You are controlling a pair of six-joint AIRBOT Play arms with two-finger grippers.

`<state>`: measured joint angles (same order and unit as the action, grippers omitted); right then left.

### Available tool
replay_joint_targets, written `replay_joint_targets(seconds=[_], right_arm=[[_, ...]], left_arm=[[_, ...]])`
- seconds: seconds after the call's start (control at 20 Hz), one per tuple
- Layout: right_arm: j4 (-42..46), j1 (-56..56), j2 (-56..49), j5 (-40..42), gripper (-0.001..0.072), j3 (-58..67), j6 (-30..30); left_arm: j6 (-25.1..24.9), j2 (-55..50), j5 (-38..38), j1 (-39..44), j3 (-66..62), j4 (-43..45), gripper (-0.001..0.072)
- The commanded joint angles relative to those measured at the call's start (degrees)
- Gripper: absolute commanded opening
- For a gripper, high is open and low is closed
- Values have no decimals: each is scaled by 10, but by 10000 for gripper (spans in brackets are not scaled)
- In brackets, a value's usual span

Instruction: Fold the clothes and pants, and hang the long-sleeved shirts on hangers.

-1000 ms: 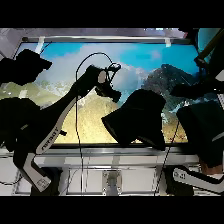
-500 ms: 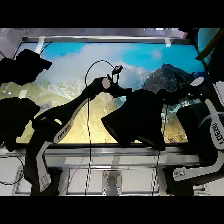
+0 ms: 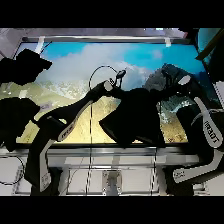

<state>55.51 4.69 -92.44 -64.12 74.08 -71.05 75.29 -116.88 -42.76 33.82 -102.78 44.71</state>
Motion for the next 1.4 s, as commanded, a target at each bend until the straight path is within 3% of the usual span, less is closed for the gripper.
replay_joint_targets(seconds=[0.0, 0.2, 0.3, 0.4, 0.65, 0.85, 0.9, 0.95, 1.0, 1.05, 1.1, 1.2, 1.35], right_arm=[[-5, -17, 0, -4, 12, 60, 1], [-2, -68, -2, 62, 11, 117, 2], [3, -104, -12, 105, 11, 128, 2], [20, -144, -44, 93, 12, 144, 2], [53, -276, -150, 7, 12, 202, 64], [146, -359, -168, 23, 13, 269, 51], [167, -362, -168, 22, 75, 289, 31], [191, -359, -168, 15, 359, 313, -7], [218, -349, -168, -3, 570, 336, -38], [251, -334, -166, -46, 562, 358, -62], [278, -315, -162, -88, 551, 373, -74], [304, -262, -135, -159, 551, 380, -80], [299, -167, -70, -221, 551, 379, -80]], left_arm=[[-10, 56, -5, -48, 0, 55, 33], [77, 157, -86, -119, 0, 217, 34], [77, 196, -167, -137, 0, 262, 34], [77, 230, -214, -139, 0, 329, 34], [76, 285, -249, -140, 0, 421, 34], [76, 277, -271, -140, 2, 451, 34], [77, 270, -272, -140, 2, 451, 34], [76, 257, -272, -140, 2, 451, 39], [74, 242, -272, -140, 2, 451, 133], [70, 223, -276, -140, 2, 451, 445], [70, 199, -284, -140, 2, 451, 696], [70, 153, -287, -141, 2, 451, 694], [70, 104, -228, -147, 2, 445, 694]])
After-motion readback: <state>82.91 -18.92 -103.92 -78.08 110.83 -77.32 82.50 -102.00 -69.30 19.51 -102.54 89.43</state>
